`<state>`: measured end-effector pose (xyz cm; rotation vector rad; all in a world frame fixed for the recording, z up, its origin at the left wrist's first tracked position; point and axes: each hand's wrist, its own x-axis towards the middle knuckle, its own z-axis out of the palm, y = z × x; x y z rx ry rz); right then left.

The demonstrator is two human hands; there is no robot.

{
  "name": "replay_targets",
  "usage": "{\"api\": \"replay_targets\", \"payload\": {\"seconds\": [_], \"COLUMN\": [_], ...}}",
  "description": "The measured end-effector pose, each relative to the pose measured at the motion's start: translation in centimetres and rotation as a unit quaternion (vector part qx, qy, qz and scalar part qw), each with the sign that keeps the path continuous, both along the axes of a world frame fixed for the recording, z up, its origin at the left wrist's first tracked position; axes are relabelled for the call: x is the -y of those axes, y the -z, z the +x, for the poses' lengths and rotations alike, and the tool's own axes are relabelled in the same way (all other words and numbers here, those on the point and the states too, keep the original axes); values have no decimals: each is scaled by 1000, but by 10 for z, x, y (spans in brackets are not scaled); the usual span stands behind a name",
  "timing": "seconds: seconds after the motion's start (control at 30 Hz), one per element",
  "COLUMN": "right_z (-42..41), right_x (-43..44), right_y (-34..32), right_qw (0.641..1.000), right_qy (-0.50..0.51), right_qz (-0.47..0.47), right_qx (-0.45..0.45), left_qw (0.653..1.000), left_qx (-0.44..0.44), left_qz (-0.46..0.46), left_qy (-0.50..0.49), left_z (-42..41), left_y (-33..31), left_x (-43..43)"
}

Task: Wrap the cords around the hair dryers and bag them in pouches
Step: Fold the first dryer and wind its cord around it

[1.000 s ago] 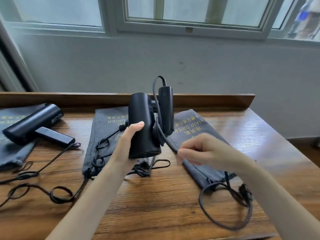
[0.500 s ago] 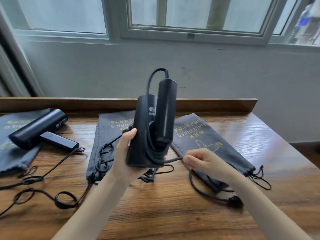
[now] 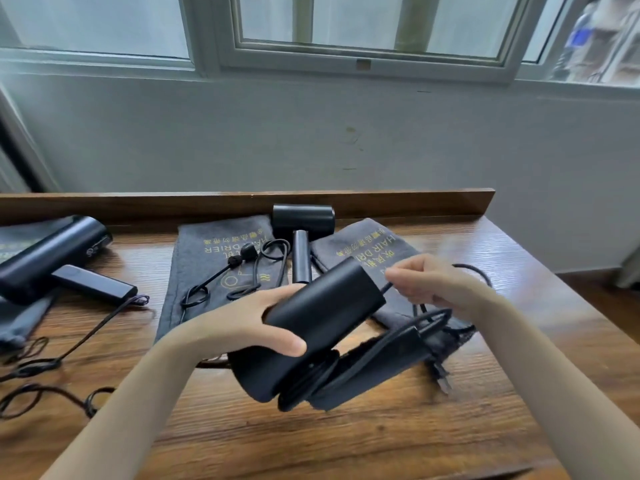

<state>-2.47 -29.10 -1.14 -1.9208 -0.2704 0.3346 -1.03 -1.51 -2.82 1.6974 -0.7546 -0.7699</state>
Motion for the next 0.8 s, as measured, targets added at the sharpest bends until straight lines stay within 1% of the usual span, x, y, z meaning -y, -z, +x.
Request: {"api": "replay_targets", "payload": {"seconds": [0.03, 0.13, 0.17, 0.27, 0.33, 0.37, 0.43, 0.5, 0.6, 0.7, 0.8], "right_z": [1, 3, 2, 1, -3, -7, -13, -19, -25, -28, -30], "right_x": [2, 4, 1, -5, -13, -18, -25, -33, -47, -60, -71], "right_y": [0, -3, -6, -14, -22, -25, -27, -27, -18, -7, 2], "right_qw": [1000, 999, 998, 989, 981, 977, 974, 975, 979, 985, 990], "right_qy": [17, 42, 50, 50, 35, 29, 18, 7, -31, -51, -67], "right_qz": [8, 19, 2, -98, -131, -139, -139, -125, -104, -85, -63], "right_qx": [-7, 12, 28, 96, 138, 157, 180, 185, 173, 138, 109], "left_qw": [999, 994, 991, 976, 968, 967, 963, 952, 927, 898, 873], "left_qx": [19, 29, 44, 100, 102, 84, 11, -67, -138, -205, -231], "left_qz": [20, 58, 75, 129, 125, 108, 39, -34, -116, -199, -288], "left_qy": [-15, -89, -105, -145, -190, -217, -267, -298, -328, -334, -318], "left_z": [-1, 2, 4, 10, 13, 15, 17, 17, 14, 10, 5], "left_y": [-1, 0, 0, 0, 3, 6, 10, 12, 14, 14, 12], "left_x": [2, 6, 7, 12, 14, 14, 13, 13, 18, 26, 35]}}
